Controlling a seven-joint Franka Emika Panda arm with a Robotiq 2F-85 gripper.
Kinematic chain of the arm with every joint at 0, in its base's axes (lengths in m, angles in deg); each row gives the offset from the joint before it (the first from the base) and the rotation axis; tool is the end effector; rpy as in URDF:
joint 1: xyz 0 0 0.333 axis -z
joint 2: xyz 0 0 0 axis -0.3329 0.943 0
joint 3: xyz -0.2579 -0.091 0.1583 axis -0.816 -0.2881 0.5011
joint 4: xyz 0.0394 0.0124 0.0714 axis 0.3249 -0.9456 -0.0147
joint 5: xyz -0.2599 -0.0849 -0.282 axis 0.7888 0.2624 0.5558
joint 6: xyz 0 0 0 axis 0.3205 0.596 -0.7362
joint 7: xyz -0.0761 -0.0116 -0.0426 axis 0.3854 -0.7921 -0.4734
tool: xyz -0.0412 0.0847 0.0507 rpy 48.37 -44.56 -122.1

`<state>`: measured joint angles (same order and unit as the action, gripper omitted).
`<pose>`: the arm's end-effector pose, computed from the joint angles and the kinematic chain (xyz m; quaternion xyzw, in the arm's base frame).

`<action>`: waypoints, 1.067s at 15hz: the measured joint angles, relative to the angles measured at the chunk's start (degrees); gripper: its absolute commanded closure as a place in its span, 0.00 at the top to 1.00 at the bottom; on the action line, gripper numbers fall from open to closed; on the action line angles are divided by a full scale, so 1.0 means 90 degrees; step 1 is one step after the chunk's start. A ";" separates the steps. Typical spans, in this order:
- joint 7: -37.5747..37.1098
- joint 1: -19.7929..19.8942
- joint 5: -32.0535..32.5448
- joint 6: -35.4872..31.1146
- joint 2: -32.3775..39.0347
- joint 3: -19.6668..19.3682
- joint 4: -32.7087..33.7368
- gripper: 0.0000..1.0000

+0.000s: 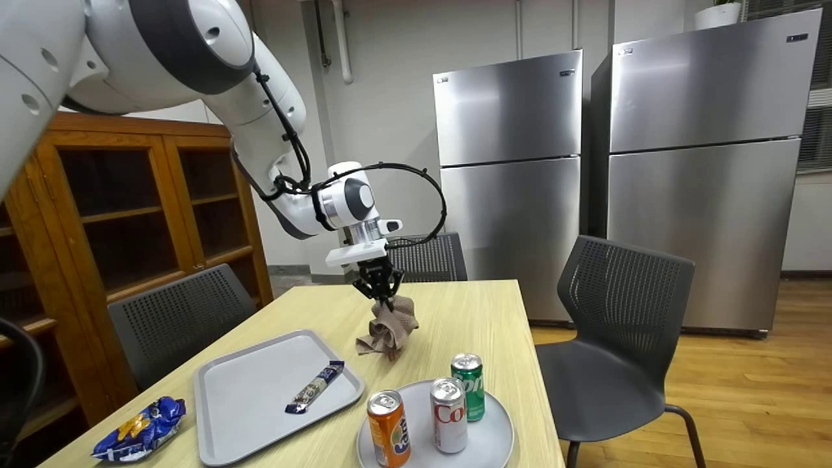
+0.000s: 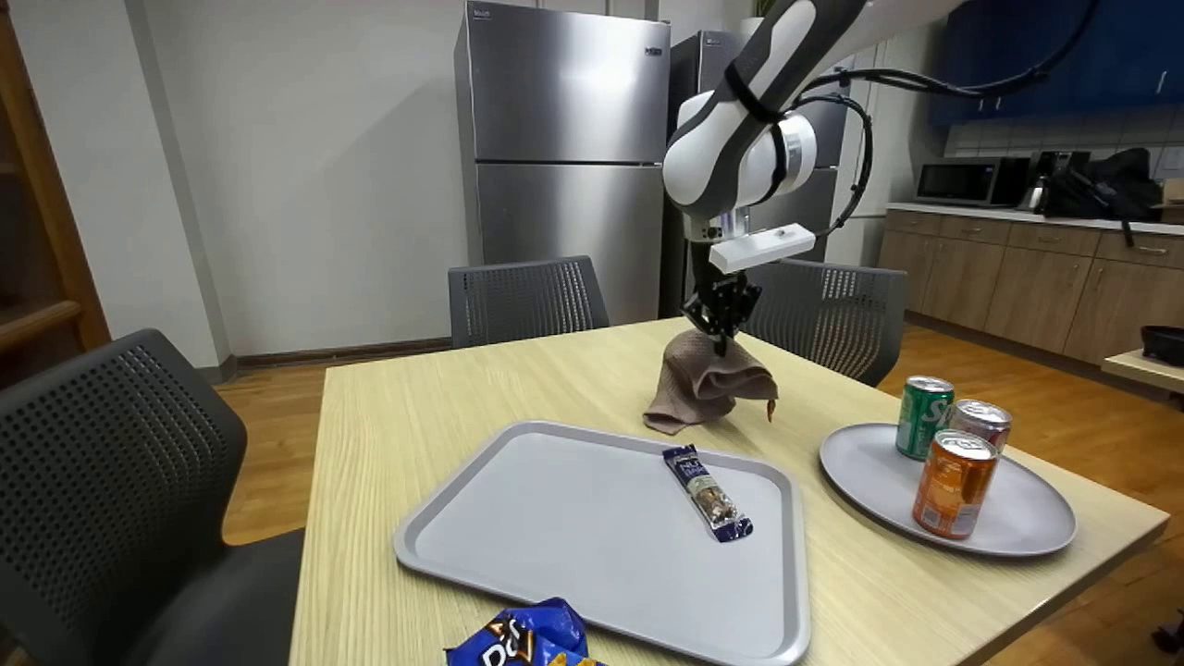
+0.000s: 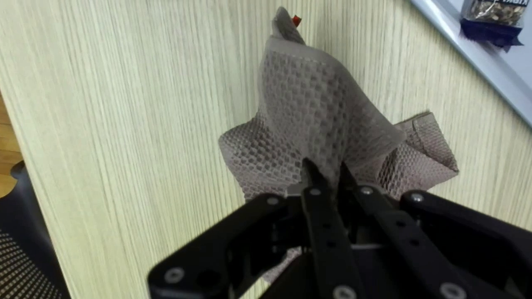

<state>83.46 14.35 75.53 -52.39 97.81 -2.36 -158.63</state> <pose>0.6857 0.0218 0.2265 0.9929 0.0705 0.0044 0.0955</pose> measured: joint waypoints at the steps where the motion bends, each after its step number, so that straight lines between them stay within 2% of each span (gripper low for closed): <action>1: 0.0050 0.0032 -0.0034 -0.0008 0.0058 0.0004 0.0010 0.03; 2: 0.0106 0.0061 -0.0074 -0.0017 0.0120 0.0014 0.0025 0.35; 4: 0.0229 0.0107 -0.0163 -0.0023 0.0240 0.0062 0.0044 0.43; 11: 0.0606 0.0086 -0.0202 -0.0035 0.0254 0.0507 0.0040 0.96; 12: 0.0626 0.0061 -0.0202 -0.0035 0.0206 0.0547 0.0027 0.99; 16: 0.0654 -0.0013 -0.0222 -0.0035 -0.0032 0.0733 -0.0103 1.00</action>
<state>89.34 14.23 73.53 -52.70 97.51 4.23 -159.55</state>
